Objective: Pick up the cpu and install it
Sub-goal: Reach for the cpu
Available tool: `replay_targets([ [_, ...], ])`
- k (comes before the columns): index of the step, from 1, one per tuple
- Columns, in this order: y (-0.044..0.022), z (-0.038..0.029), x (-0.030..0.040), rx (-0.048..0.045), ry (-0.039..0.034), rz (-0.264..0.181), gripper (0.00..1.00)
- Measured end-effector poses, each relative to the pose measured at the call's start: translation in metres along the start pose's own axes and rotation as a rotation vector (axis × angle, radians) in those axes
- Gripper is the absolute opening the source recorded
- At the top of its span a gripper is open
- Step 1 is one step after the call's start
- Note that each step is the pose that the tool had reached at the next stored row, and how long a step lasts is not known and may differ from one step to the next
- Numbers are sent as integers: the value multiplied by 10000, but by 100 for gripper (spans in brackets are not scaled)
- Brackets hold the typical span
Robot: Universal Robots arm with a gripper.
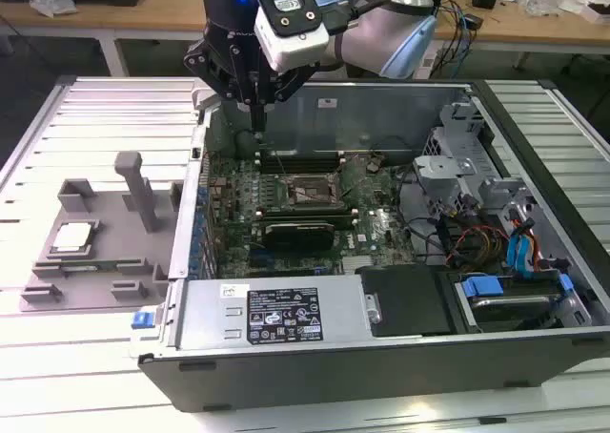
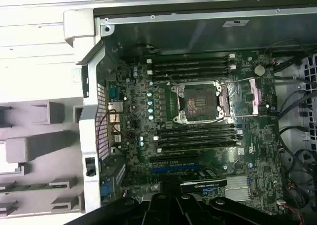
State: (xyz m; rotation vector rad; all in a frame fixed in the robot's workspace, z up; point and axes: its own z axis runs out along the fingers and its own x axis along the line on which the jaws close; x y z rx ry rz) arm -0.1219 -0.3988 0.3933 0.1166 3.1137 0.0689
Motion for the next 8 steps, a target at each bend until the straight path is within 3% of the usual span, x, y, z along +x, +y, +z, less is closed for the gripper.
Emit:
replay_targets([
  [8,-1,0,17,0,0,0,11],
])
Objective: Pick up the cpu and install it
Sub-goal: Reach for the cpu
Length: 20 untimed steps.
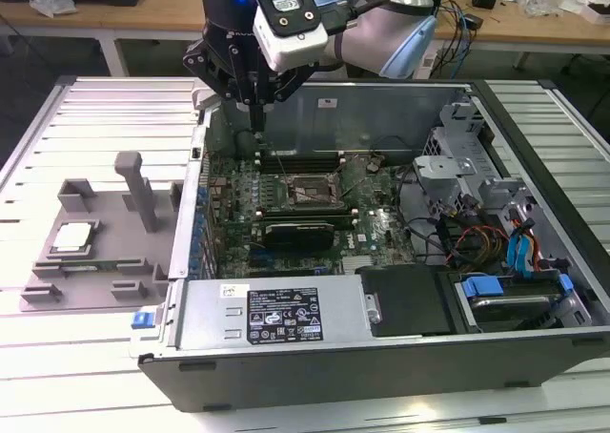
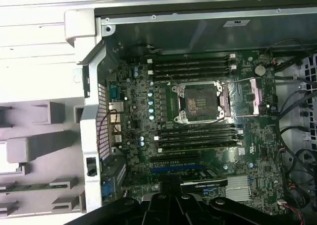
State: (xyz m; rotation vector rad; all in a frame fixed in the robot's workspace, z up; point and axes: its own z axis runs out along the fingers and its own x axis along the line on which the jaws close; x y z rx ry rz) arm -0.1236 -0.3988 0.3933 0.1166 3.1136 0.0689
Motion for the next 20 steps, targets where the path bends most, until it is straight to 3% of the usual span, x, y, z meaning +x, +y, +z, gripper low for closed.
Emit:
replay_targets([
  [5,-11,-4,149,0,0,-1,11],
  [10,-16,-6,211,0,0,0,11],
  [20,-33,-12,437,1,0,0,11],
])
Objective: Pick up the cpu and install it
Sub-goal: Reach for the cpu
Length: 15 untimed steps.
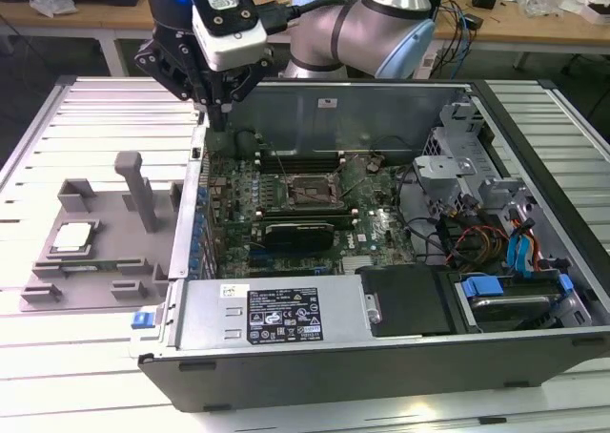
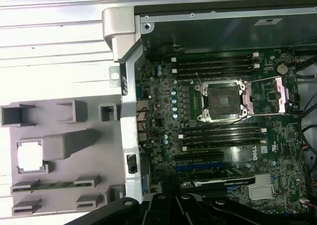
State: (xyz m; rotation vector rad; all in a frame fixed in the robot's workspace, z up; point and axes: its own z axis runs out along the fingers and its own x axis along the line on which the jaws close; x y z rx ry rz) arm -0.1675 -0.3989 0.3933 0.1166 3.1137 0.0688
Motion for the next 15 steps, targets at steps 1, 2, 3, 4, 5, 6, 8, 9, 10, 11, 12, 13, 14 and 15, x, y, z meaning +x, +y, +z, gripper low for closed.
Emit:
replay_targets([
  [1,-1,0,19,-1,0,-1,11],
  [2,-3,-1,48,0,0,-1,11],
  [3,-6,-2,79,-1,0,0,11],
  [4,-8,-3,110,-1,0,0,11],
  [5,-10,-4,134,-1,0,1,11],
  [6,-12,-4,159,-1,-1,0,11],
  [8,-16,-5,208,-1,-1,-1,11],
  [9,-18,-6,241,-1,0,-1,11],
  [10,-19,-7,259,-1,0,0,11],
  [11,-21,-7,277,-1,-1,1,11],
  [12,-22,-8,300,-1,-1,0,11],
  [13,-24,-8,322,-1,-1,0,11],
  [14,-28,-10,370,-1,-2,0,11],
  [15,-29,-10,391,-1,-2,-1,11],
])
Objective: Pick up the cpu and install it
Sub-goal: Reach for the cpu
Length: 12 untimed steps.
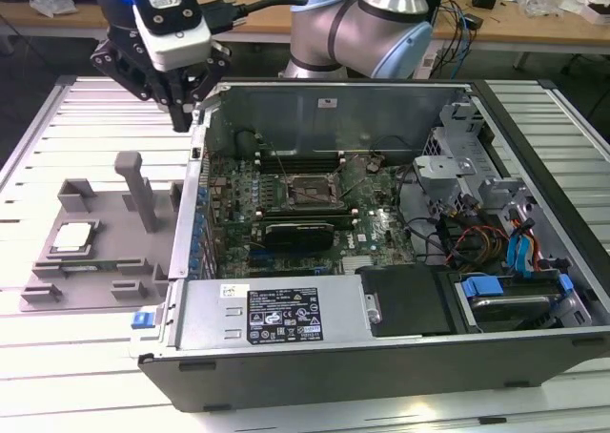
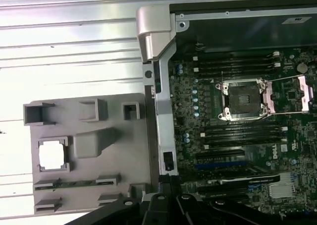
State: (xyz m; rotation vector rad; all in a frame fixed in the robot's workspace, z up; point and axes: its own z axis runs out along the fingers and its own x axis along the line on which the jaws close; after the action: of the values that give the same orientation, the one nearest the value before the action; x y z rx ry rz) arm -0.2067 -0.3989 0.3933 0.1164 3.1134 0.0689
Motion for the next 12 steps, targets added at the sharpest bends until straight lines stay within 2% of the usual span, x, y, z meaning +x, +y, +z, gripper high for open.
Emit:
replay_targets([
  [4,-8,-3,109,0,0,1,11],
  [7,-22,-8,297,0,-2,1,11],
  [9,-27,-10,368,0,-3,0,11],
  [12,-32,-12,432,0,-3,0,11],
])
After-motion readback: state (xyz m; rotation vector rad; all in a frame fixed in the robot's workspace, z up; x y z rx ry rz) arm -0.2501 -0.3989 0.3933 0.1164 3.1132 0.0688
